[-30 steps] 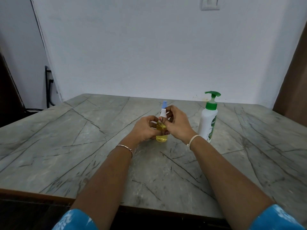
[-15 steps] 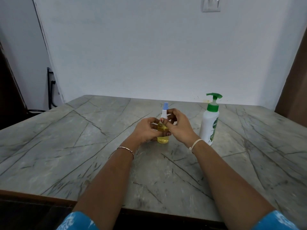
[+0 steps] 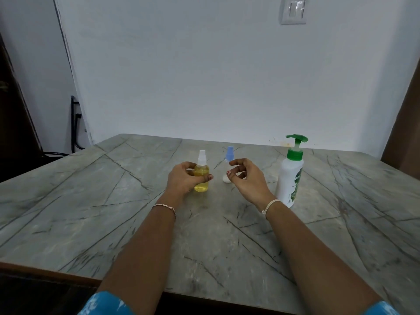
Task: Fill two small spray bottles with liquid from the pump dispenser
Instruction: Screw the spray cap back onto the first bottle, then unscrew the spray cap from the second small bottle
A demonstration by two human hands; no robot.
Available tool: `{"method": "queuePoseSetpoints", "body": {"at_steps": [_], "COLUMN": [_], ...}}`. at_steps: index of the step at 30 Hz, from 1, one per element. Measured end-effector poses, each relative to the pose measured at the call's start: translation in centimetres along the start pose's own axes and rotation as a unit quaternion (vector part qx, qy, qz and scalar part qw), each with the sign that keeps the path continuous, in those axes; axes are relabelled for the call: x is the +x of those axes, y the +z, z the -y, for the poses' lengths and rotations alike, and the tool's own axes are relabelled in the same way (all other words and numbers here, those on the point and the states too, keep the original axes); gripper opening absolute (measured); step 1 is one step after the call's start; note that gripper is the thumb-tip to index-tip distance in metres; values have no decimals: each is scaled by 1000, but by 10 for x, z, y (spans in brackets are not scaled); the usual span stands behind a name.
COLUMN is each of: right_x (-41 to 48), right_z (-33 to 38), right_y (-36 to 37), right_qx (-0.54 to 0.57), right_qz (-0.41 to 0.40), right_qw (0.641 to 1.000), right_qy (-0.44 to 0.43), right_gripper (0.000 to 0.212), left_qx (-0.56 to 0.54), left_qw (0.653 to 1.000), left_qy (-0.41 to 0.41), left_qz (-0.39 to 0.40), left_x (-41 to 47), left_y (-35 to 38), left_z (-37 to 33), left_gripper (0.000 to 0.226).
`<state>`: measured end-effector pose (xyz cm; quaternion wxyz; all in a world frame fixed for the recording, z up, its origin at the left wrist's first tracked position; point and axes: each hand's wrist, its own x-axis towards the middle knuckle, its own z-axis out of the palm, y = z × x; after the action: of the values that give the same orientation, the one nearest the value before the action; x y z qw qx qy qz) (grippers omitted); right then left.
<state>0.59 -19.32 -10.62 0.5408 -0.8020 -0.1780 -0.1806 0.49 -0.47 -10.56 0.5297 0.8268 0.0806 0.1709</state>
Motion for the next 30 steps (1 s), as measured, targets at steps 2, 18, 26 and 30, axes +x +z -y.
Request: {"method": "queuePoseSetpoints", "body": {"at_steps": [2,18,26,30], "right_x": [1,14,44,50], "right_z": [-2,-13,-17,-18], "right_y": [0,-2,13,33], "right_qx": [-7,-62,-159,-143], "right_qz": [3,-16,61,67], "right_qw": [1000,996,979,980], "right_qy": [7,61,112,119], "right_gripper": [24,40,80,76], "left_qx": [-18,-7,24,47], "left_qw": [999,994,994,993], "left_qy": [-3,-2,-5,-7], "left_qz": [-31,-109,-104,-107], "left_x": [2,10,9,9], "left_y": [-4,-12,-10,-9], "left_z": [4,11,11,10], "left_gripper": [69,64,69,72]}}
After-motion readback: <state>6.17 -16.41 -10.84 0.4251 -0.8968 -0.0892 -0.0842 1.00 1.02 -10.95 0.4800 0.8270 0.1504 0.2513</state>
